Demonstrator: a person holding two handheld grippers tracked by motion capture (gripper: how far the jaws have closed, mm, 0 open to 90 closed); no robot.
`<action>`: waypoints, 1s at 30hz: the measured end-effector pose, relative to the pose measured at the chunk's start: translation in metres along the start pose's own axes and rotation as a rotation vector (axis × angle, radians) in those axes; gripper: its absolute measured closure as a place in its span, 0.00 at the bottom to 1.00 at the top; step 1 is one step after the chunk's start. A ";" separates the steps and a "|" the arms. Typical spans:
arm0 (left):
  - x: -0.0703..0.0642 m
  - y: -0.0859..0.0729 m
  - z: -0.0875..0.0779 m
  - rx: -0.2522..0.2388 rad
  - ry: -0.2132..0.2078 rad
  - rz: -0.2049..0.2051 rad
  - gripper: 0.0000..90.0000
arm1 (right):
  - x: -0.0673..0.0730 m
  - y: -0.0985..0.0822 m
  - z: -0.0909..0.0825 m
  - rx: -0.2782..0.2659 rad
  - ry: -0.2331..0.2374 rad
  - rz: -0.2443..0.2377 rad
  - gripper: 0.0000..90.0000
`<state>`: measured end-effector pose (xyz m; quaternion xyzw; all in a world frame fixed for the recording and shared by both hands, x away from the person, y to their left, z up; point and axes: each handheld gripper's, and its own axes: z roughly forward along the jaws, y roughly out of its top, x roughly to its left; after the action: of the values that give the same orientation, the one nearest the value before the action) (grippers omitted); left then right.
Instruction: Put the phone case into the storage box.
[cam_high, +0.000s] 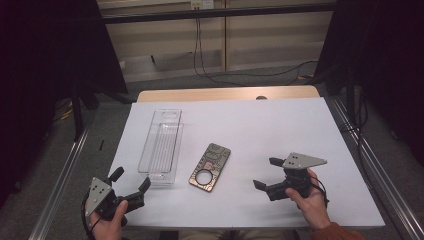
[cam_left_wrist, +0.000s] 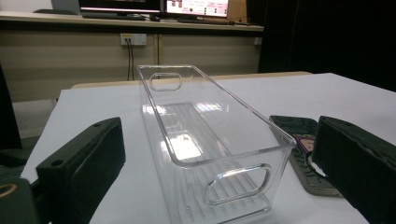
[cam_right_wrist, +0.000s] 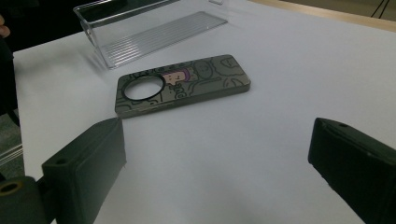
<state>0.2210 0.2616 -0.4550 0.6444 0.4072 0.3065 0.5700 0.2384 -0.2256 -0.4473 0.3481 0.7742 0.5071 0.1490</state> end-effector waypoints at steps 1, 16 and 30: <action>0.000 0.000 0.000 0.000 0.000 0.000 0.03 | 0.000 0.001 0.002 0.007 0.006 0.003 0.04; 0.001 0.000 0.001 0.001 0.000 0.005 0.03 | 0.002 0.019 0.030 0.092 0.102 0.032 0.04; 0.001 0.000 0.004 0.004 -0.011 0.003 0.03 | -0.006 0.026 0.053 0.125 0.140 0.030 0.05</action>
<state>0.2246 0.2611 -0.4559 0.6479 0.4035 0.3030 0.5706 0.2838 -0.1867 -0.4480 0.3320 0.8077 0.4829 0.0650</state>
